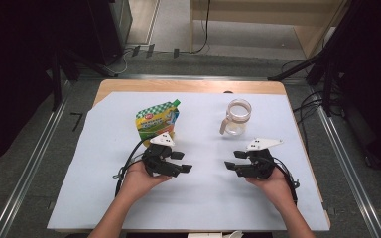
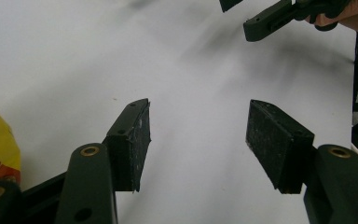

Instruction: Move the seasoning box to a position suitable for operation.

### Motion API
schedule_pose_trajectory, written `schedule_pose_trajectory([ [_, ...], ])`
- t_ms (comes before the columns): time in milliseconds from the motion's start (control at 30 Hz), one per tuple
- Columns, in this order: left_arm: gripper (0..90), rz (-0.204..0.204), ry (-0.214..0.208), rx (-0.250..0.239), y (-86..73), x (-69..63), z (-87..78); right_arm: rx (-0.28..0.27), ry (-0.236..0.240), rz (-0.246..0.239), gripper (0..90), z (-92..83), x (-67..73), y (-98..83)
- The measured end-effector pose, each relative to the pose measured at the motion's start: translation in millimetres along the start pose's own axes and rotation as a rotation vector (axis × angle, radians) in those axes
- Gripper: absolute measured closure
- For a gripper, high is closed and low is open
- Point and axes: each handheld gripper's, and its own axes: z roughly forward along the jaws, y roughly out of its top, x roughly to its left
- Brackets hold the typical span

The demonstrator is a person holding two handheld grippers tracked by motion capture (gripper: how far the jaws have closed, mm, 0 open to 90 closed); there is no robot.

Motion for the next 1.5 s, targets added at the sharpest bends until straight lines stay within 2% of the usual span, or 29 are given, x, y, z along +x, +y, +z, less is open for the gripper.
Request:
schedule_pose_trajectory([
  [67,40.6,-0.002,-0.002,-0.008,0.1,0.3,-1.5,0.008,-0.002,0.022,43.7,0.2,-0.9,-0.2],
  [167,40.5,0.000,0.003,-0.009,-0.2,0.7,-2.6,0.006,-0.008,0.028,42.9,-0.5,-2.7,-0.4],
  [633,40.2,0.000,0.005,-0.020,-0.9,0.9,-6.9,-0.022,-0.047,0.033,41.4,-7.2,-10.3,0.2],
  [800,40.1,0.005,0.023,-0.016,-1.6,1.3,-8.7,-0.023,-0.068,0.046,42.0,-9.3,-15.9,0.1],
  [833,40.1,0.010,0.028,-0.013,-1.9,1.4,-9.6,-0.022,-0.097,0.050,42.1,-11.4,-19.4,-0.6],
  [1000,40.0,0.009,0.026,-0.016,-2.9,1.3,-10.6,-0.036,-0.132,0.065,41.7,-13.6,-26.6,-0.3],
  [1033,40.0,0.007,0.024,-0.019,-3.2,1.3,-10.8,-0.037,-0.157,0.068,41.7,-11.7,-31.8,0.8],
  [1133,40.0,0.004,0.022,-0.022,-3.5,1.2,-11.5,-0.039,-0.172,0.059,41.8,-10.0,-36.1,1.1],
  [1267,40.0,0.002,0.021,-0.022,-4.2,2.5,-12.3,-0.045,-0.180,0.078,43.3,-8.2,-44.2,0.3],
  [1300,39.9,-0.002,0.024,-0.020,-4.7,3.7,-12.8,-0.049,-0.191,0.092,43.4,-7.1,-50.3,-0.9],
  [1433,40.0,-0.012,0.023,-0.031,-5.4,5.9,-14.6,-0.042,-0.215,0.100,42.7,-4.9,-57.4,0.0],
  [1467,40.0,-0.012,0.023,-0.030,-5.6,6.2,-14.7,-0.030,-0.232,0.095,42.2,-3.4,-61.0,2.3],
  [1500,40.0,-0.011,0.024,-0.028,-5.7,6.3,-14.6,-0.041,-0.246,0.101,41.8,-0.7,-66.8,5.3],
])
